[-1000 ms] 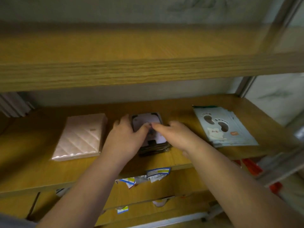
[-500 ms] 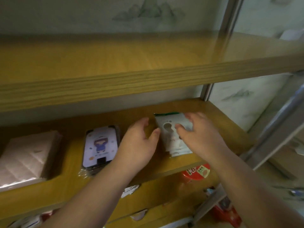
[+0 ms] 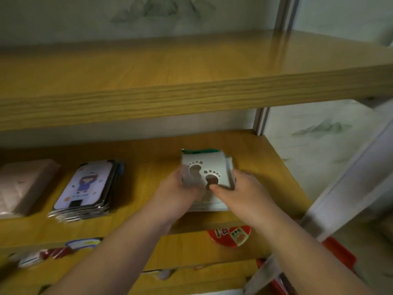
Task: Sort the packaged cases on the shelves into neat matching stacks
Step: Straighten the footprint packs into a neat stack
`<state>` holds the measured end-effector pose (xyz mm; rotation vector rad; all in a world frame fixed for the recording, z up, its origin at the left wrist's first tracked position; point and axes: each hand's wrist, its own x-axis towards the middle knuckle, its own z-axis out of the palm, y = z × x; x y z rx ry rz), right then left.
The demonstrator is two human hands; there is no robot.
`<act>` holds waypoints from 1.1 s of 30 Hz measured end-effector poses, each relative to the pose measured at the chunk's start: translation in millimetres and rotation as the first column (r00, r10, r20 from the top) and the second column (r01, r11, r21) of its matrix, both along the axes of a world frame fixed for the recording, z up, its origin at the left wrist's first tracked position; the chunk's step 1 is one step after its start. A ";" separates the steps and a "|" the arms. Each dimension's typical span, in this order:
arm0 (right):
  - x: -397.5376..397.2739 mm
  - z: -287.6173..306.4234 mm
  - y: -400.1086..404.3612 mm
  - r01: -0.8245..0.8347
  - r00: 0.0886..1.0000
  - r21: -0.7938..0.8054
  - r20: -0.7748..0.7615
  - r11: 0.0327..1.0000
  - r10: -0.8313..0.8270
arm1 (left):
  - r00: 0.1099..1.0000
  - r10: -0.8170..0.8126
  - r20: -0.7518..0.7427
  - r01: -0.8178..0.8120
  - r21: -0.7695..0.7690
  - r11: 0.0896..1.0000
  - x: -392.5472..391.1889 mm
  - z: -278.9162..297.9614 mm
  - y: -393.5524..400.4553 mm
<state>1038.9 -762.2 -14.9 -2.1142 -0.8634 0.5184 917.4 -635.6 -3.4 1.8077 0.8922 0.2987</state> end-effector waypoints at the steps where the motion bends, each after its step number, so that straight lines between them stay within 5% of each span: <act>1: 2.8 -0.3 -1.9 -0.001 0.998 0.023 -0.061 1.000 0.002 | 0.994 0.095 0.048 -0.086 -0.160 0.983 4.3 2.0 -0.6; 4: 10.3 -2.6 -6.2 -0.010 0.977 0.079 -0.210 0.997 0.027 | 0.949 0.316 0.008 -0.278 -0.455 0.846 13.1 11.6 5.6; 8: 14.8 -4.7 -8.9 -0.013 0.946 0.115 -0.321 0.993 0.049 | 0.968 0.251 -0.027 -0.229 -0.515 0.826 16.5 24.2 11.7; 12: 17.3 -7.3 -13.0 0.012 0.933 0.166 -0.357 0.986 0.049 | 0.981 0.190 -0.044 -0.194 -0.323 0.926 17.7 19.2 4.3; 18: 19.9 3.8 -6.4 0.059 0.891 0.282 -0.447 0.957 0.077 | 0.966 0.116 0.232 -0.075 -0.180 0.981 6.9 11.1 -12.9; 25: 12.1 1.8 -1.3 -0.114 0.953 0.581 -0.164 0.806 0.254 | 0.873 -0.113 0.474 -0.026 0.277 0.960 2.5 1.8 -22.4; 33: 18.2 -27.0 -8.4 -0.117 0.992 0.447 0.012 0.887 0.125 | 0.926 -0.123 0.358 0.000 0.326 0.945 6.3 -26.8 -23.1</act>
